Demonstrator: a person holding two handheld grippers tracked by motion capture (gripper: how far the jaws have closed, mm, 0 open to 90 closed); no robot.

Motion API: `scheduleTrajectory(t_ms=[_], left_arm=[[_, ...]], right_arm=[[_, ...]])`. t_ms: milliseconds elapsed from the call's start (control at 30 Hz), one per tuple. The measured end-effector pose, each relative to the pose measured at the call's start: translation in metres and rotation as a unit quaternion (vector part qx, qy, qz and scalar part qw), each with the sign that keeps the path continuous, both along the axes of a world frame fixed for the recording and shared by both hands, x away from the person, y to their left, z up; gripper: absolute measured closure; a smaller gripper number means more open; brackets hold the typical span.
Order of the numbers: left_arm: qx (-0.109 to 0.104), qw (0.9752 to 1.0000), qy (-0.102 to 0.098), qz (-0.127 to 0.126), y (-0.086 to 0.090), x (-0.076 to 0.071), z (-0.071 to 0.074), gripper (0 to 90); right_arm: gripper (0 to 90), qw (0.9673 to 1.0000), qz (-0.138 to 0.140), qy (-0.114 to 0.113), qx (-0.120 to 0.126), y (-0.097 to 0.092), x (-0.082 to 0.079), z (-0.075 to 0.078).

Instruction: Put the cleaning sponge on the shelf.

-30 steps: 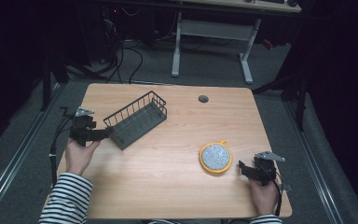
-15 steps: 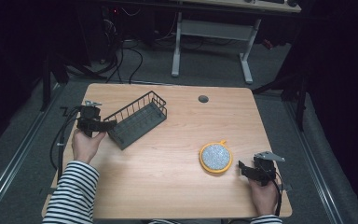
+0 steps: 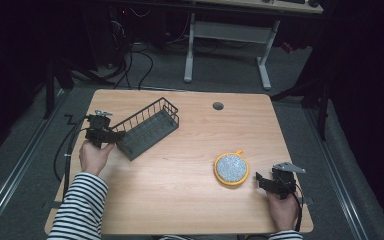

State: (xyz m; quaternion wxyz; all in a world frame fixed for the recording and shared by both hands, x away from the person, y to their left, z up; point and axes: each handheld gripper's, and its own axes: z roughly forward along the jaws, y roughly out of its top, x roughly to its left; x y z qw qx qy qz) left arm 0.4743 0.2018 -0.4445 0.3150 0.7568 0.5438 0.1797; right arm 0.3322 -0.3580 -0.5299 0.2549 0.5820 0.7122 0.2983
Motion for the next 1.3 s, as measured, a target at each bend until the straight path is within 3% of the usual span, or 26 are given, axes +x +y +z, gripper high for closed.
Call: scheduleTrajectory(t_ms=[367, 1033, 1300], left_arm=[[0.001, 1.0, -0.004, -0.004, -0.002, -0.005, 0.0, 46.6], [0.009, 0.9986, -0.006, -0.053, -0.02, -0.017, 0.001, 48.6], [0.0, 0.9979, -0.018, -0.062, -0.026, -0.029, -0.002, 48.8]], right_arm=[[29.7, 1.0, 0.001, 0.0, -0.001, 0.0, 0.0, 0.0], [29.8, 1.0, 0.0, 0.0, 0.0, 0.0, 0.0, 0.0], [29.7, 1.0, 0.0, 0.0, 0.001, 0.0, 0.0, 0.0]])
